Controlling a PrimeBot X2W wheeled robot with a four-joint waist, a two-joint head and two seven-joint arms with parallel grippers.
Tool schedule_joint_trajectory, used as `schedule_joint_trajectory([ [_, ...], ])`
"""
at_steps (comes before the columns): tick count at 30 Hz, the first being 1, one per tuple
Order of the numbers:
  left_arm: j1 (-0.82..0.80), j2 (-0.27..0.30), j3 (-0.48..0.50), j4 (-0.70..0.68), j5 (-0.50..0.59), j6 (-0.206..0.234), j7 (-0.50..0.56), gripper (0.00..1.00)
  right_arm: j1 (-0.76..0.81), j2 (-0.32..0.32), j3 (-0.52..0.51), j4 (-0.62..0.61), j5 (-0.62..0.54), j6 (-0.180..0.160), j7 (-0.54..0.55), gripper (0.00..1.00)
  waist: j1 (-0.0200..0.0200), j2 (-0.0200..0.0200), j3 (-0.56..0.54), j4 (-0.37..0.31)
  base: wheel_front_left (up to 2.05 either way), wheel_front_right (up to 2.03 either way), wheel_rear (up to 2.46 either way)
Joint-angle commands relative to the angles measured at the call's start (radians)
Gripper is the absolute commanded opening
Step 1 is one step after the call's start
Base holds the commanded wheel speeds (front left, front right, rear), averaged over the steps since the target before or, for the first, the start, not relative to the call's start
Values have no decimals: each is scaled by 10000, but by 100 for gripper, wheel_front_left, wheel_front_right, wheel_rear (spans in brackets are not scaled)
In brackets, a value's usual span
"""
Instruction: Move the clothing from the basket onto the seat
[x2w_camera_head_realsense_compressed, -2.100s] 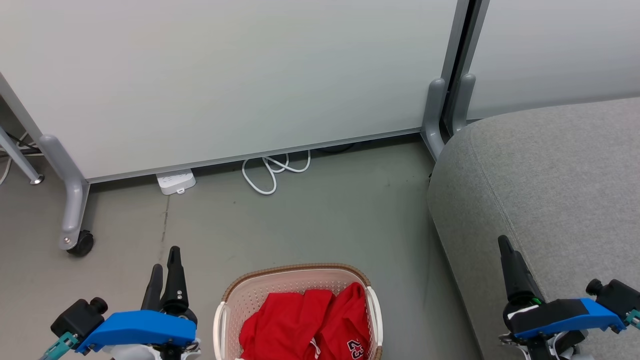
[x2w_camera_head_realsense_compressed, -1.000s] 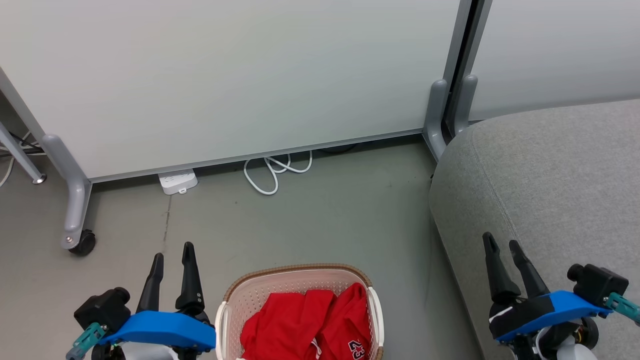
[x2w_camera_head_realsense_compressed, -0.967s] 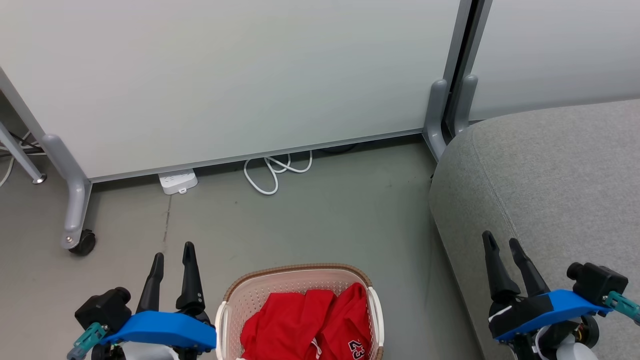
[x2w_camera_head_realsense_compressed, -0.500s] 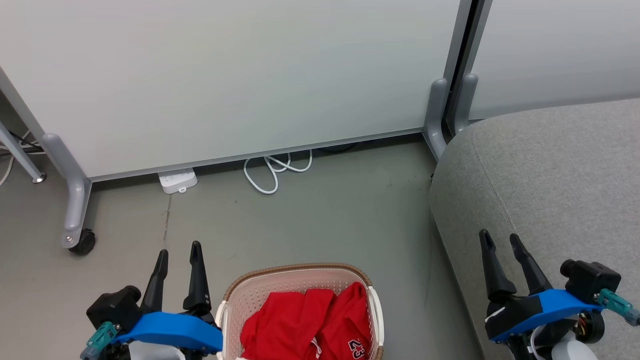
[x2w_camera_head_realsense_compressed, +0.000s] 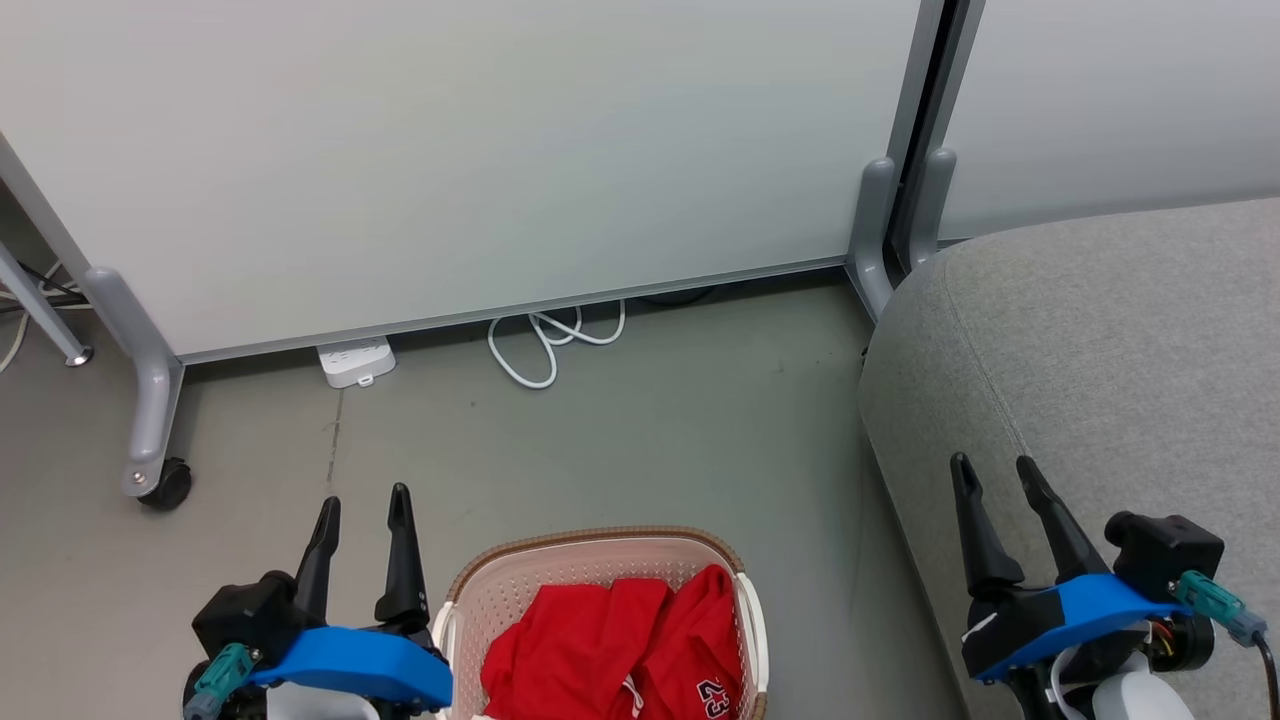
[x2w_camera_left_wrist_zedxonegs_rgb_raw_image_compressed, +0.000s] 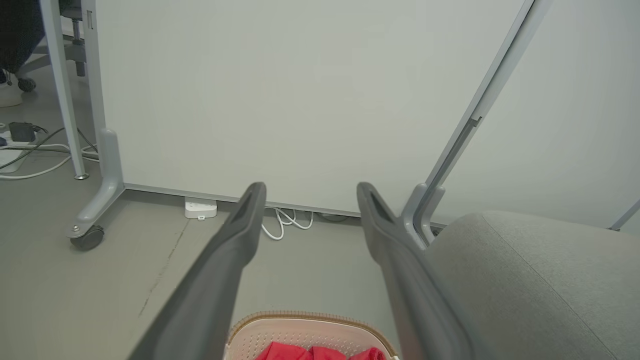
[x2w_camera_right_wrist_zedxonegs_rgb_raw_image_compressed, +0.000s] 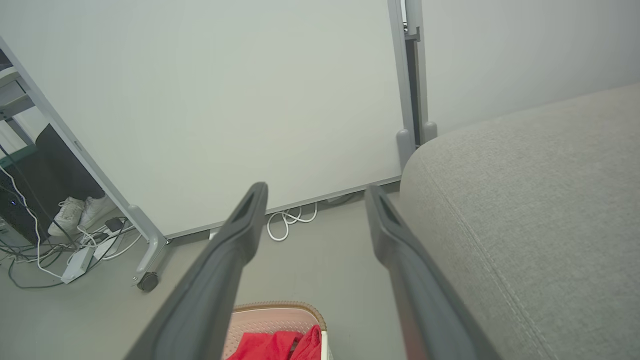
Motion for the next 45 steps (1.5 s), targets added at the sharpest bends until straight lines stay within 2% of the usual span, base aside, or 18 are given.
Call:
schedule_joint_trajectory([
  [1,-173,43,-50,-3,204,18,-95,100,-121,-74,26,3,-243,20,-89,100,0,0,-2,3,0,0,0],
  [22,-167,45,-225,84,1319,87,-451,100,-222,-85,184,138,-1535,24,-399,100,0,0,4,-17,0,0,0],
  [36,-118,42,-221,132,1253,59,-444,100,-253,-82,215,156,-1416,16,-422,100,0,0,64,-85,0,0,0],
  [45,-556,72,-622,1006,1332,-78,-436,100,-718,-77,445,-127,-1379,16,-434,100,0,0,1009,-577,0,0,0],
])
